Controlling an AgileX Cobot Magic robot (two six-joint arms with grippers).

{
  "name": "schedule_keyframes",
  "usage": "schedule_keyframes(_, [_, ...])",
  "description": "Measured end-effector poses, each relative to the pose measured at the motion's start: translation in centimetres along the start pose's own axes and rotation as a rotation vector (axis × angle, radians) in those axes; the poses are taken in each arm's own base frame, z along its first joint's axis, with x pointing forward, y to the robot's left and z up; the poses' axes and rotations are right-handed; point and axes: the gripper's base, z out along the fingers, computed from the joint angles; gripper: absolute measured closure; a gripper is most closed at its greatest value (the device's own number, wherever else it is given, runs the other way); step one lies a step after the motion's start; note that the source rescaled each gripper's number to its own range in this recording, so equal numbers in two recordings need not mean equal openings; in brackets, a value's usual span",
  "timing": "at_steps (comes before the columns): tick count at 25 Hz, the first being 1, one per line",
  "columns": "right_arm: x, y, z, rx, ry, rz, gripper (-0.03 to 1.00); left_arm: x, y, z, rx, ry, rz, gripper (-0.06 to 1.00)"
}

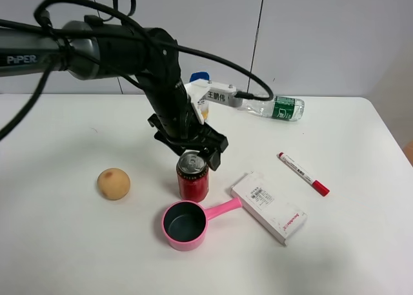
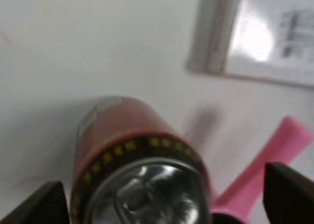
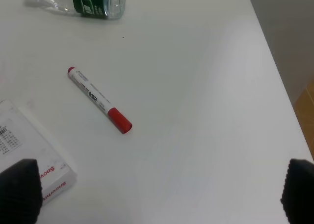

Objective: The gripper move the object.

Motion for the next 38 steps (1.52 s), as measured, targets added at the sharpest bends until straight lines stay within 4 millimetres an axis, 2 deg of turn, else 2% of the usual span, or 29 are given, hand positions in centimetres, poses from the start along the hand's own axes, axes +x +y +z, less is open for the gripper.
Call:
schedule_keyframes(4, [0.0,0.0,0.0,0.000,0.000,0.000,-0.03,-0.5,-0.6,-4.1,-0.036,-0.155,0.013,0.23])
schedule_keyframes(6, [0.0,0.0,0.0,0.000,0.000,0.000,-0.03,-0.8,-0.4,-6.2,-0.063,-0.236,0.025,0.14])
schedule_keyframes(9, [0.0,0.0,0.0,0.000,0.000,0.000,-0.03,-0.6,-0.2,-10.5,-0.082,-0.370,0.028,0.10])
schedule_keyframes(13, [0.0,0.0,0.0,0.000,0.000,0.000,-0.03,1.1,0.7,-18.6,-0.196,-0.597,0.070,0.10])
schedule_keyframes(16, [0.0,0.0,0.0,0.000,0.000,0.000,-0.03,3.9,2.3,-24.8,-0.334,-0.736,0.060,0.10])
schedule_keyframes(19, [0.0,0.0,0.0,0.000,0.000,0.000,-0.03,8.1,4.3,-29.9,-0.500,-0.776,0.000,0.10])
schedule_keyframes(23, [0.0,0.0,0.0,0.000,0.000,0.000,-0.03,15.1,5.7,-35.3,-0.712,-0.779,-0.137,0.10])
schedule_keyframes(25, [0.0,0.0,0.0,0.000,0.000,0.000,-0.03,19.1,5.1,-37.3,-0.790,-0.793,-0.192,0.10])
schedule_keyframes(27, [0.0,0.0,0.0,0.000,0.000,0.000,-0.03,22.5,4.2,-38.1,-0.849,-0.811,-0.228,0.10])
schedule_keyframes(29, [0.0,0.0,0.0,0.000,0.000,0.000,-0.03,26.0,2.6,-37.8,-0.882,-0.852,-0.253,0.09])
schedule_keyframes(30, [0.0,0.0,0.0,0.000,0.000,0.000,-0.03,27.4,2.2,-37.1,-0.888,-0.856,-0.266,0.09])
schedule_keyframes(32, [0.0,0.0,0.0,0.000,0.000,0.000,-0.03,30.3,1.0,-35.2,-0.888,-0.880,-0.282,0.09])
schedule_keyframes(38, [0.0,0.0,0.0,0.000,0.000,0.000,-0.03,35.8,0.0,-26.6,-0.761,-0.908,-0.317,0.09])
